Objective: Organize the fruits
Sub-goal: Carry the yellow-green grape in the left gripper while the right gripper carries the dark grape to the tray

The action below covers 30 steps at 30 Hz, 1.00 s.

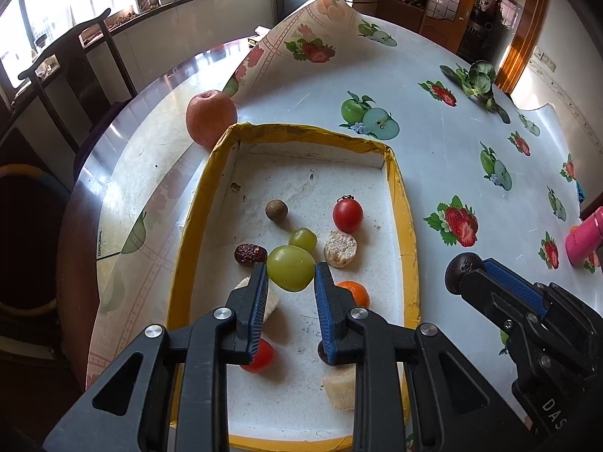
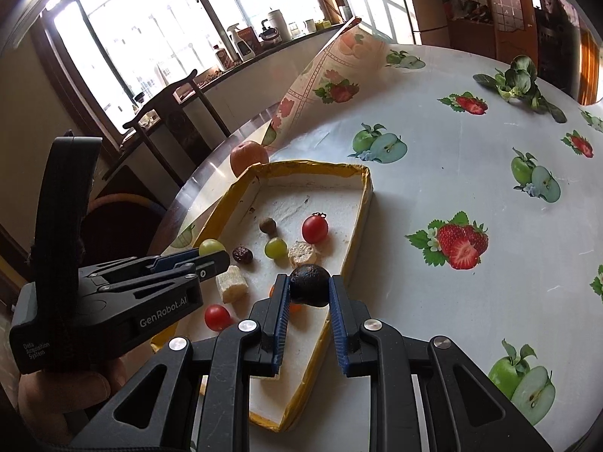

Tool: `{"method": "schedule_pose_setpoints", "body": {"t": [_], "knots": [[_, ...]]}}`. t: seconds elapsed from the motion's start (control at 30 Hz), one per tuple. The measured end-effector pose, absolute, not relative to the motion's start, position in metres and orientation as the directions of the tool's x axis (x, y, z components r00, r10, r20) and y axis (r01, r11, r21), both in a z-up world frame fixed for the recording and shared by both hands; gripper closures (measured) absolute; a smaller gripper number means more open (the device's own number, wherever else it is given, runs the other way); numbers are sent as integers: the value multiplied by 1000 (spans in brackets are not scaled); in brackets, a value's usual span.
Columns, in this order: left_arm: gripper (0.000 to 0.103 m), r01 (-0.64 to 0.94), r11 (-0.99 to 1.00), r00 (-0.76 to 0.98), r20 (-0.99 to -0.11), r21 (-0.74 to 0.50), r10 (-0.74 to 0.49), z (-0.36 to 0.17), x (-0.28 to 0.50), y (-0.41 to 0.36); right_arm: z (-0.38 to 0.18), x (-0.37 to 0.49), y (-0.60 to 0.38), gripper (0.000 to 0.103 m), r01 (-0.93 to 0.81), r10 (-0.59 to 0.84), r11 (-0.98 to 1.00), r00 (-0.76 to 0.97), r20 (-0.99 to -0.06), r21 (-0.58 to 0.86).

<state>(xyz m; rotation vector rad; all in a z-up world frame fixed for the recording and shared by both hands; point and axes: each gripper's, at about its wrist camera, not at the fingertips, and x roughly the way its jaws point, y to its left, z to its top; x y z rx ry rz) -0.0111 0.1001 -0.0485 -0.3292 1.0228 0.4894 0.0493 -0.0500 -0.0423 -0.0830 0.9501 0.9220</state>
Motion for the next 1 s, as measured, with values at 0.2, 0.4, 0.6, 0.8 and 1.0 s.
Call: {"method": "schedule_pose_setpoints", "body": {"t": [0.2, 0.4, 0.6, 0.8, 1.0], "knots": [[81, -542, 839, 434, -870, -43, 236, -49, -1, 113, -38, 69, -27, 82, -706, 646, 632, 252, -721, 319], [81, -550, 833, 428, -874, -49, 232, -55, 8, 125, -40, 86, -7, 82, -706, 645, 632, 251, -722, 320], [81, -556, 829, 425, -876, -54, 228, -60, 22, 140, -47, 101, 10, 82, -706, 639, 635, 250, -727, 315], [81, -568, 819, 424, -882, -82, 206, -66, 42, 161, -52, 117, 25, 82, -701, 634, 640, 251, -732, 314], [81, -575, 813, 412, -891, -92, 190, -78, 67, 177, -62, 135, 45, 82, -701, 624, 640, 237, -745, 313]]}}
